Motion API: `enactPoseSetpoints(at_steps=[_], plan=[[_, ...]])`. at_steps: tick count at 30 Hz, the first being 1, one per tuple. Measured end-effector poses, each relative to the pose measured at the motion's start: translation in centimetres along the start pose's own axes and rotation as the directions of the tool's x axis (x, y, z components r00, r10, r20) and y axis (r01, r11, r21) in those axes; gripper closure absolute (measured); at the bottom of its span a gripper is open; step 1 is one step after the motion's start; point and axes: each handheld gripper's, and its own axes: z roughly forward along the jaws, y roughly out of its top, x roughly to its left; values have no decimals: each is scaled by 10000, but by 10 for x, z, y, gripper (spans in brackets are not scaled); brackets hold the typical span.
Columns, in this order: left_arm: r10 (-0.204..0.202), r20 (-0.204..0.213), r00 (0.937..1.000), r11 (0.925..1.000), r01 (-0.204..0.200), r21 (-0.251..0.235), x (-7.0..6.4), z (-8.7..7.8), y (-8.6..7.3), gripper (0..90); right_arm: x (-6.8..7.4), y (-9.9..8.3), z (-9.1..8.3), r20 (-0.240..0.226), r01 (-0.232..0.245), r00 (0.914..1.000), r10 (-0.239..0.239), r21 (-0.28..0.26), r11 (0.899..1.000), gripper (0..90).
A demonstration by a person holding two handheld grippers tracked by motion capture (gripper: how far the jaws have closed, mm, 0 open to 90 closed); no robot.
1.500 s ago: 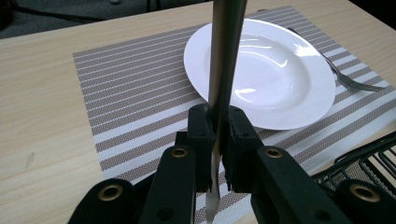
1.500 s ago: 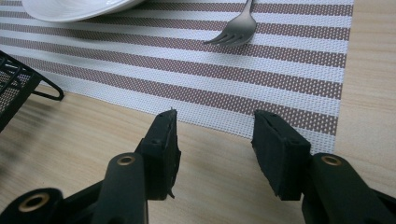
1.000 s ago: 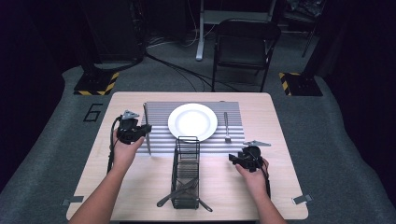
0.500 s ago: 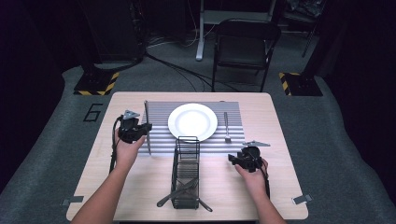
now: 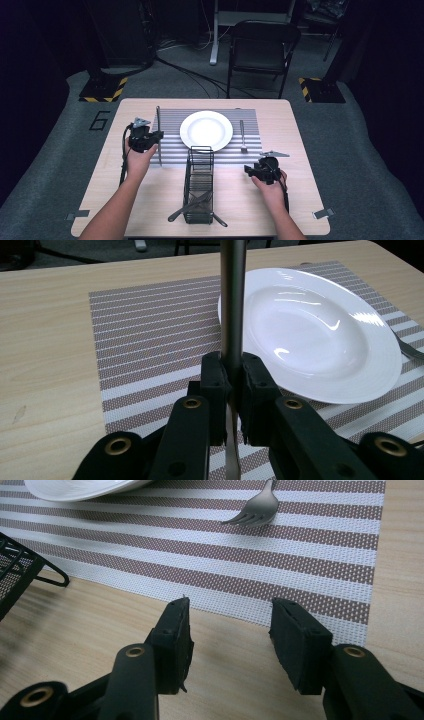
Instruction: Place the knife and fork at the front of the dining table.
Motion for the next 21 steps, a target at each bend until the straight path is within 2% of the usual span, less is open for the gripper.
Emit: enactPoseSetpoints(at_steps=[6, 10, 16, 21], plan=[[-260, 107, 9996, 9996, 261, -84, 4, 6, -1, 823, 0, 1, 0, -36, -124, 9999, 124, -51, 9999, 500], [-728, 100, 9973, 9971, 730, -213, 8, 16, -2, 823, 1, 1, 0, -63, -148, 9999, 148, -54, 9999, 500], [-1010, 12, 9949, 9947, 1010, -190, 11, 30, -4, 823, 1, 1, 0, -192, -209, 9996, 207, -69, 9998, 500], [-1063, -234, 9941, 9942, 1059, -195, 11, 43, -4, 824, 1, 2, -1, -302, -296, 9991, 291, -147, 9995, 501]])
